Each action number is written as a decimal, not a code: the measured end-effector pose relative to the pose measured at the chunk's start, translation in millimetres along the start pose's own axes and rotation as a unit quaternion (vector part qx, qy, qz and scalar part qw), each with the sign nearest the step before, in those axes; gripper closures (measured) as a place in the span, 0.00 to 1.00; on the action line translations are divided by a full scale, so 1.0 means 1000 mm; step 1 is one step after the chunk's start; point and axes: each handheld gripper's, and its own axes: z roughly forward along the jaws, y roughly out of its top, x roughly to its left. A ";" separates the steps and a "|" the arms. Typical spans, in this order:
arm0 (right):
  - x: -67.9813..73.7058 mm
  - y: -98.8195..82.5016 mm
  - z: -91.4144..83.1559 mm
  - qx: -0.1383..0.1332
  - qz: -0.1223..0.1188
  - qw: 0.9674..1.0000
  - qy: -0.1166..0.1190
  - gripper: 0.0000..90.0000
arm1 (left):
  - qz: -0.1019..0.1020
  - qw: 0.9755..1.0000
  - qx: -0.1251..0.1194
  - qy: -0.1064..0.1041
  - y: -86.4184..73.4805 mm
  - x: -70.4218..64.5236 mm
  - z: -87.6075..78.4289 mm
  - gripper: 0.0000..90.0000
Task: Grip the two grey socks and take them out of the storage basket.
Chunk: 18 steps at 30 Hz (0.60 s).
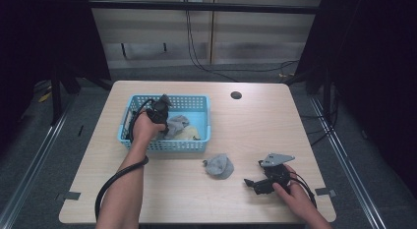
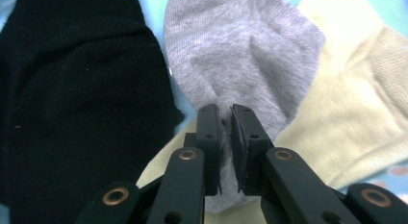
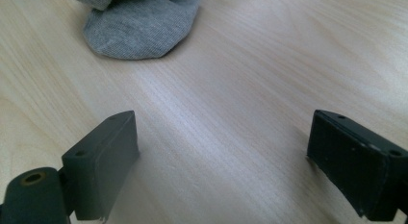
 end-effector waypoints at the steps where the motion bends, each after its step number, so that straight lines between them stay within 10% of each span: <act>1: 0.000 0.000 0.000 0.000 0.000 1.000 0.000 0.11 | 0.004 1.000 0.003 0.001 0.000 -0.001 -0.003 0.92; 10: 0.000 0.000 0.000 -0.001 0.000 1.000 -0.002 0.11 | -0.008 1.000 0.012 -0.015 -0.013 0.005 -0.019 0.90; 14: 0.000 0.000 0.000 -0.001 0.000 1.000 -0.002 0.11 | 0.001 1.000 -0.026 -0.002 -0.012 0.005 -0.013 0.52; 18: 0.000 0.000 0.000 0.000 -0.001 1.000 -0.001 0.11 | -0.003 1.000 -0.025 -0.008 -0.011 0.002 -0.001 0.42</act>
